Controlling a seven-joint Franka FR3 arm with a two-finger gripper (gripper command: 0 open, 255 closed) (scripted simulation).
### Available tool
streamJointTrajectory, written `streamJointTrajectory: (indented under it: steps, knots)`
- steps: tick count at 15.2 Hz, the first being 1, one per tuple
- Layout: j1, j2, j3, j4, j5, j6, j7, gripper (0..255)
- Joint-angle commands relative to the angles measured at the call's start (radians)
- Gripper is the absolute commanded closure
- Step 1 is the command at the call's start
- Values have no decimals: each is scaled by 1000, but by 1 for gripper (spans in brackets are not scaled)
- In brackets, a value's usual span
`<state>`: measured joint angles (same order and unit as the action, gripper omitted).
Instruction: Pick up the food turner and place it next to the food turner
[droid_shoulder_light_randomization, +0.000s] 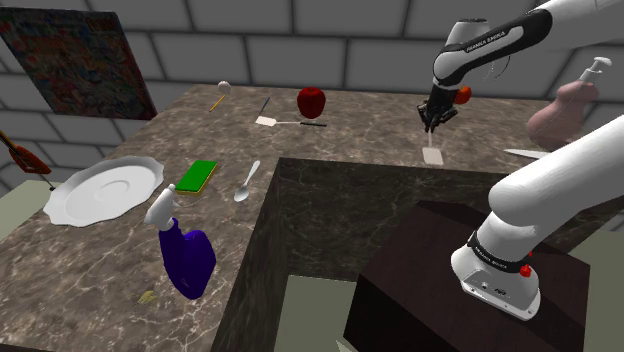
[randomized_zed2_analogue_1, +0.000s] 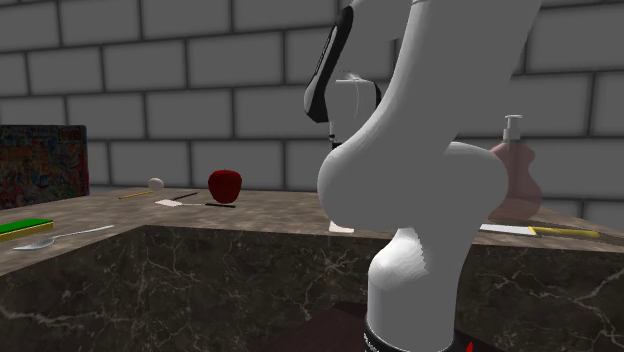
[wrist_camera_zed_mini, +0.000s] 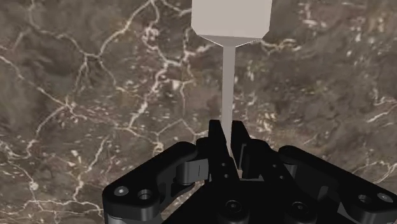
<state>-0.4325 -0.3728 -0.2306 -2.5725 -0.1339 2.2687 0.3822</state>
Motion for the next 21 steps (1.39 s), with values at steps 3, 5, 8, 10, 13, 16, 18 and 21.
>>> streamJointTrajectory:
  steps: [3,5,8,10,13,16,18,21]
  knots:
    - [-1,-29,5,33,1,-62,0,255]
    - [0,-42,8,50,1,-93,0,255]
    - [12,-29,24,87,12,-118,18,255]
    - [35,21,49,130,30,-113,53,255]
    - [67,100,85,203,53,-111,103,255]
    - [94,181,117,285,70,-115,151,255]
    - [111,237,137,345,79,-121,182,255]
    - [134,322,164,444,87,-135,226,255]
